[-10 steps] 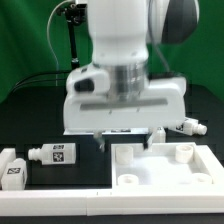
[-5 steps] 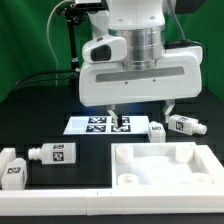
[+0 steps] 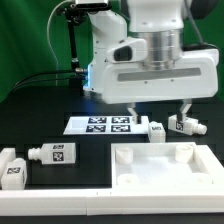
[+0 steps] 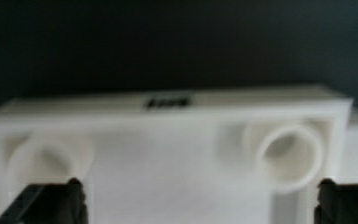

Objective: Assemble one leg

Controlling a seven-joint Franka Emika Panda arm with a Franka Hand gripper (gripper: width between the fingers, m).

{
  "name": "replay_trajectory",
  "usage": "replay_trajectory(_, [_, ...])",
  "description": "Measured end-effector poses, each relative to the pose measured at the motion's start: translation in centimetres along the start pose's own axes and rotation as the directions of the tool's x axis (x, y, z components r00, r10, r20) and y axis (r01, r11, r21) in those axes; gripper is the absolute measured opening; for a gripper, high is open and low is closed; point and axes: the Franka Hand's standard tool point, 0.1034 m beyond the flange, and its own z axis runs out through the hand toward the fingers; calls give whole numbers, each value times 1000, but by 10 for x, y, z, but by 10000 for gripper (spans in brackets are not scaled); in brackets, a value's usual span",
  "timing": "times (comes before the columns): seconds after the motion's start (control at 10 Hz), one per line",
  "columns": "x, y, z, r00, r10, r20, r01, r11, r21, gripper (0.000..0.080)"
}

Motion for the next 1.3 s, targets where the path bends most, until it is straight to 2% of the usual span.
replay_trajectory(0.3, [-2, -2, 1, 997, 72, -1, -72, 997, 0, 649])
replay_trajectory(0.4, [-2, -2, 2, 994, 109, 0, -109, 994, 4, 649])
replay_trajectory(0.5, [-1, 1, 6, 981, 193, -9, -192, 981, 22, 649])
replay_trajectory(0.8, [-17, -16, 17, 935, 355, -17, -355, 935, 21, 649])
replay_trajectory(1.0, [-21, -33, 17, 882, 471, -15, -471, 882, 21, 649])
replay_trajectory(1.2, [-22, -36, 18, 851, 526, -8, -525, 850, 27, 649])
replay_trajectory(1.3, [-22, -35, 18, 863, 505, -8, -505, 863, 27, 649])
